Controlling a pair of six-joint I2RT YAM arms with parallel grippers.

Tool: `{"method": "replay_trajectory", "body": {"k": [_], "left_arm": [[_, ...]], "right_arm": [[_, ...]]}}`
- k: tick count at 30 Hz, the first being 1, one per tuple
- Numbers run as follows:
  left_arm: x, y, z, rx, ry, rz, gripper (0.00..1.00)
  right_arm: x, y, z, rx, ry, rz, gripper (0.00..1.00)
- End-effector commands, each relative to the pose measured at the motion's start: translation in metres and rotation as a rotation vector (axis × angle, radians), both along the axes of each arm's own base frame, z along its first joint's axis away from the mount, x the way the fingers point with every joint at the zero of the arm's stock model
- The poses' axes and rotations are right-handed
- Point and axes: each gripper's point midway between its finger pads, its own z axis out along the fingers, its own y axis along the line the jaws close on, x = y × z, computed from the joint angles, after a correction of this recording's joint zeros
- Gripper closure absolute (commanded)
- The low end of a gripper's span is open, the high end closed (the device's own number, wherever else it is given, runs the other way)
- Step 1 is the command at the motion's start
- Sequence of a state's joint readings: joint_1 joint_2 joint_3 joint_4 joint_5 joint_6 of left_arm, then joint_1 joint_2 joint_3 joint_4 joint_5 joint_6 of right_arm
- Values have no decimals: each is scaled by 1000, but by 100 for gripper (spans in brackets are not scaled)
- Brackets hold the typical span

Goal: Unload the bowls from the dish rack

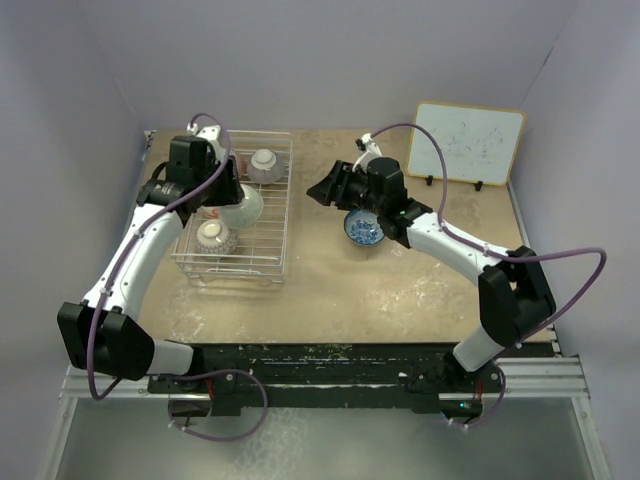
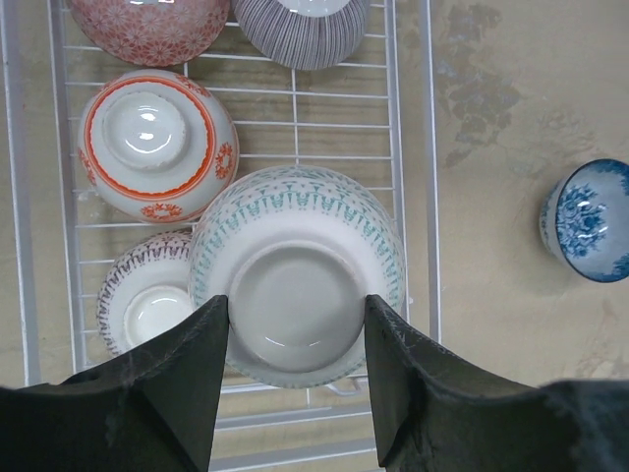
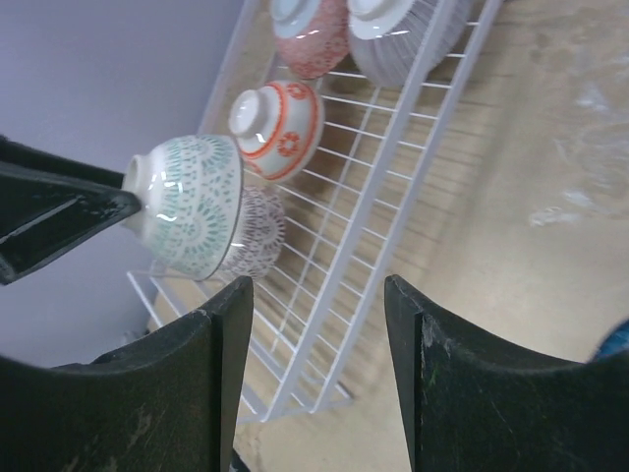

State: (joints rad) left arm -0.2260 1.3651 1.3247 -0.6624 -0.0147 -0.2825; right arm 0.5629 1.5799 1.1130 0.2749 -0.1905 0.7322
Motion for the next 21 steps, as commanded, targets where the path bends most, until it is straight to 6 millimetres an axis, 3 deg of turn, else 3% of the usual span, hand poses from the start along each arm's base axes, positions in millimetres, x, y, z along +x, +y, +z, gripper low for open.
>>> {"method": "replay_trajectory", "body": {"k": [1,9,21], "left_arm": [[15,-15,42,-204,-147,-66,100],[15,-35,43,-375,-145,-149,100],[16,-45,44,-517,-154,-156,100]], "right_arm": [[-4,32,58,185,-98,106,42],[-8,51,55,223,-91,165,40],[-20,75,57,357,-57,284,35]]}}
